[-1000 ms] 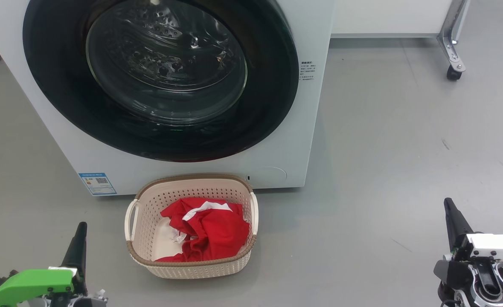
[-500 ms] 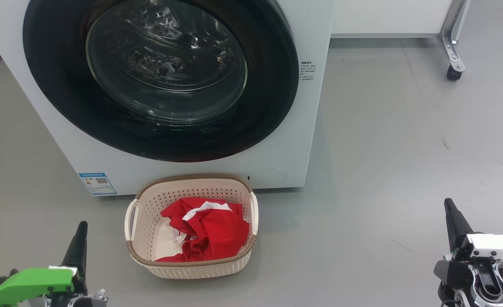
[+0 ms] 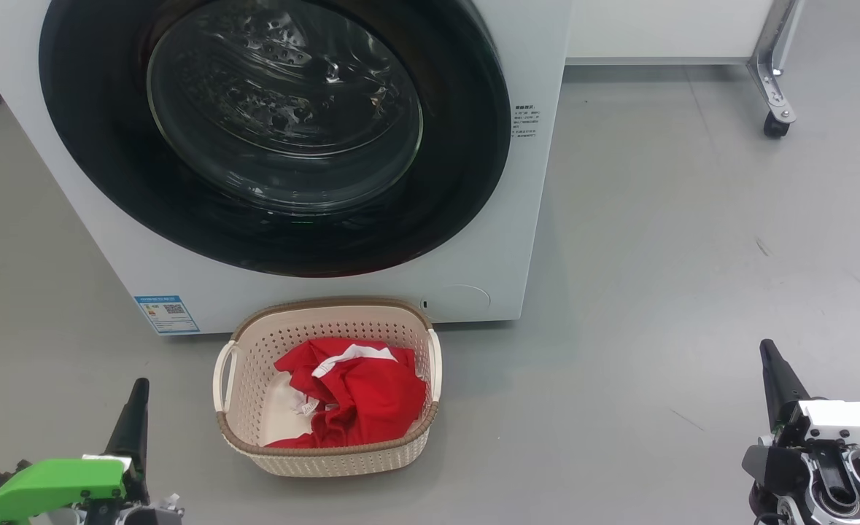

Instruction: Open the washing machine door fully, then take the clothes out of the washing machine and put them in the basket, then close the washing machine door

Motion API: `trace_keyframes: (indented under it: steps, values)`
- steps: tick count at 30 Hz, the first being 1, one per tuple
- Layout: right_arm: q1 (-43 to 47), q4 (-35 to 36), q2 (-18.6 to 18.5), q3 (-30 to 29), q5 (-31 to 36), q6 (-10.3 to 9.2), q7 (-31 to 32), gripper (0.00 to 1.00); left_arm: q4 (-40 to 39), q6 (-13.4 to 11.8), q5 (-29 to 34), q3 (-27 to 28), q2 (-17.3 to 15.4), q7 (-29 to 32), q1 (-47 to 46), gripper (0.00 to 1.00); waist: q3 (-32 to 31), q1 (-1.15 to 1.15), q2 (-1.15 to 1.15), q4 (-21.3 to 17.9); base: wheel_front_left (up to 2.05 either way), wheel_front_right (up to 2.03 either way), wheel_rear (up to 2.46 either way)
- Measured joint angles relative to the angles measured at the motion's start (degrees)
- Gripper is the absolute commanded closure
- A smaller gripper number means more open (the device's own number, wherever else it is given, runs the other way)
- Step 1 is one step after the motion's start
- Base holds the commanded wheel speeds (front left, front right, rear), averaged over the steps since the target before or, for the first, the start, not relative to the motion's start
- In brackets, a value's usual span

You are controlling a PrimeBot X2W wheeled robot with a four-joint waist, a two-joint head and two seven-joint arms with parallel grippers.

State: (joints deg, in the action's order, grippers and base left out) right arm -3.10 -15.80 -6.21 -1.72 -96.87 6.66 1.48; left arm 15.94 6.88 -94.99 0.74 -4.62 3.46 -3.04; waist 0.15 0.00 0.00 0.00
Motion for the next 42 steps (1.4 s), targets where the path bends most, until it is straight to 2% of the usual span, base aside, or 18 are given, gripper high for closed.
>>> trace_keyframes:
  steps: [42]
  values:
    - [0.0, -0.1, 0.3, -0.3, 0.0, 0.31, 0.3, 1.00, 0.0, 0.0, 0.0, 0.3, 0.1, 0.0, -0.1, 1.00, 0.0, 0.00, 0.00, 0.0, 0.00, 0.00, 0.00]
